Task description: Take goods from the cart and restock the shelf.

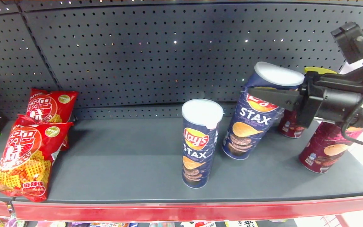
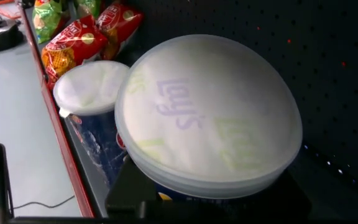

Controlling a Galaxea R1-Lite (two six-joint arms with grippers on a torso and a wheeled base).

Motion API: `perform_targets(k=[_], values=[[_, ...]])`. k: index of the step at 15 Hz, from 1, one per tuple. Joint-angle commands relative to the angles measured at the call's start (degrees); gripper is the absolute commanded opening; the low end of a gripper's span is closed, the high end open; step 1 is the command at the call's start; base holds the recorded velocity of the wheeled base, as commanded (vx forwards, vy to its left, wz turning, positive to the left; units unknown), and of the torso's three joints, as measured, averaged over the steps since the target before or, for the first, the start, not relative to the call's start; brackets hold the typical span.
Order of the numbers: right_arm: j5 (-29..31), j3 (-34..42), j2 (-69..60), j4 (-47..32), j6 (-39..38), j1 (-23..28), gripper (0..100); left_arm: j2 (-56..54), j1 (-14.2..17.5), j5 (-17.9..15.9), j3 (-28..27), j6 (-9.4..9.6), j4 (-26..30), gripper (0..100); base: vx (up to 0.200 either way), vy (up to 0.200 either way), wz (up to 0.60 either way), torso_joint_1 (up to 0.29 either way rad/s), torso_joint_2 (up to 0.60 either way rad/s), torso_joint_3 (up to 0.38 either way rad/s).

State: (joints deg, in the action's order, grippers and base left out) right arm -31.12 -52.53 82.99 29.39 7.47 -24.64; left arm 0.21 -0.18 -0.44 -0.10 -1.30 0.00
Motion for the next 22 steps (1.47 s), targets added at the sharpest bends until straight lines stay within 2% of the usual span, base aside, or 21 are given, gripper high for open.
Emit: perform_targets(k=[1, 7, 9, 11, 14, 18, 22], values=[[0.1, -3.02, 4.37, -0.04, 0.0, -1.38, 0, 0.06, 0.01, 0.0, 0.01, -0.01, 0.0, 100, 0.0, 0.0, 0.0, 0.0, 0.0, 0.0], [-0.34, -13.83, 14.3, 1.19, 1.58, -1.11, 0, 0.06, 0.01, 0.0, 0.01, -0.01, 0.0, 100, 0.0, 0.0, 0.0, 0.0, 0.0, 0.0], [-4.39, -15.15, 15.36, 1.19, 1.93, -0.76, 0, 0.06, 0.01, 0.0, 0.01, -0.01, 0.0, 100, 0.0, 0.0, 0.0, 0.0, 0.0, 0.0], [-8.6, -15.32, 15.62, 1.19, 2.02, 2.66, 0, 0.06, 0.01, 0.0, 0.01, -0.01, 0.0, 100, 0.0, 0.0, 0.0, 0.0, 0.0, 0.0], [-14.49, -18.66, 19.84, 1.19, 2.81, 3.89, 0, 0.06, 0.01, 0.0, 0.01, -0.01, 0.0, 100, 0.0, 0.0, 0.0, 0.0, 0.0, 0.0], [-18.18, -29.74, 26.43, 0.49, 2.81, 3.54, 0, 0.06, 0.01, 0.0, 0.01, -0.01, 0.0, 100, 0.0, 0.0, 0.0, 0.0, 0.0, 0.0], [-21.17, -29.3, 29.77, 0.4, 4.13, 2.49, 0, 0.06, 0.01, 0.0, 0.01, -0.01, 0.0, 100, 0.0, 0.0, 0.0, 0.0, 0.0, 0.0]])
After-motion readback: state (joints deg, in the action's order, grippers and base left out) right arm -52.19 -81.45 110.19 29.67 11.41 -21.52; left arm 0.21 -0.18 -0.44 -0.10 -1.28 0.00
